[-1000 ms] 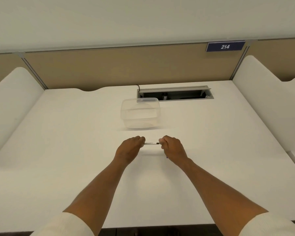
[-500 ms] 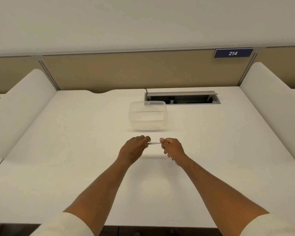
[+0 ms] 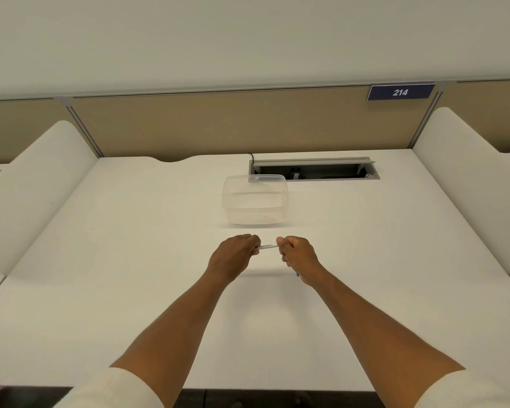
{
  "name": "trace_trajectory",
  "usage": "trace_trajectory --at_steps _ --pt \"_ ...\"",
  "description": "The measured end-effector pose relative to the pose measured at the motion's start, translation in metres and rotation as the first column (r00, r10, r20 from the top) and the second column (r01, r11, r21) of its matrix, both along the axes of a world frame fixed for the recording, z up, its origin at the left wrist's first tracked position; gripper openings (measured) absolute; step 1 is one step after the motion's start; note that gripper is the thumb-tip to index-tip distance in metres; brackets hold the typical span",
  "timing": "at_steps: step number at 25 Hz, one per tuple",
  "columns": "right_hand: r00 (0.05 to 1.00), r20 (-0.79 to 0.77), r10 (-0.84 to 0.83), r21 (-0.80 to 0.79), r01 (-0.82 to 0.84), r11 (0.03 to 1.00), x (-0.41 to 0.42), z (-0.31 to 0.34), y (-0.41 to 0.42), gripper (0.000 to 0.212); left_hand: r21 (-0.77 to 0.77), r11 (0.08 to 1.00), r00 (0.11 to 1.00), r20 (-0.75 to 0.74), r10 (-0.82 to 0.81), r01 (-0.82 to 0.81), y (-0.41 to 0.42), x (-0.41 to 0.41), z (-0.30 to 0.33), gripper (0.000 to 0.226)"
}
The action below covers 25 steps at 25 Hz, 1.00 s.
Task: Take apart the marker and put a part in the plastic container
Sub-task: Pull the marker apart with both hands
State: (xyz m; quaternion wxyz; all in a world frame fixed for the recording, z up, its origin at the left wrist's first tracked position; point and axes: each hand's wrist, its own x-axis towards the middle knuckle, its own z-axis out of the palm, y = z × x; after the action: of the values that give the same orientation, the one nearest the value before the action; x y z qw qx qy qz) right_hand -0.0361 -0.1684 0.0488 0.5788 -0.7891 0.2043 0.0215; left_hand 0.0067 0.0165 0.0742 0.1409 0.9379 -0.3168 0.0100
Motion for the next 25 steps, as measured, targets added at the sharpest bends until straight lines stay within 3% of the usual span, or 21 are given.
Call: trace_trajectory --at_steps 12,15,19,25 --pt "0.998 0.059 0.013 0.026 -0.015 1.000 0.002 -0.003 -0.001 0.042 0.015 1.000 0.996 -0.092 0.012 -0.011 0.005 0.000 0.006 0.024" --pt "0.998 0.045 0.048 0.042 -0.050 0.998 0.001 0.001 -0.004 0.043 0.020 1.000 0.997 -0.071 0.009 -0.008 0.006 0.001 0.007 0.019" --pt "0.993 -0.100 0.066 0.115 -0.055 0.992 0.003 0.007 -0.008 0.054 0.010 1.000 1.000 -0.005 -0.016 0.016 0.005 0.000 0.008 0.007" --pt "0.987 -0.133 0.087 0.121 -0.070 0.990 0.001 0.009 -0.010 0.046 0.019 1.000 1.000 0.017 -0.021 0.021 0.003 -0.002 0.005 0.004"
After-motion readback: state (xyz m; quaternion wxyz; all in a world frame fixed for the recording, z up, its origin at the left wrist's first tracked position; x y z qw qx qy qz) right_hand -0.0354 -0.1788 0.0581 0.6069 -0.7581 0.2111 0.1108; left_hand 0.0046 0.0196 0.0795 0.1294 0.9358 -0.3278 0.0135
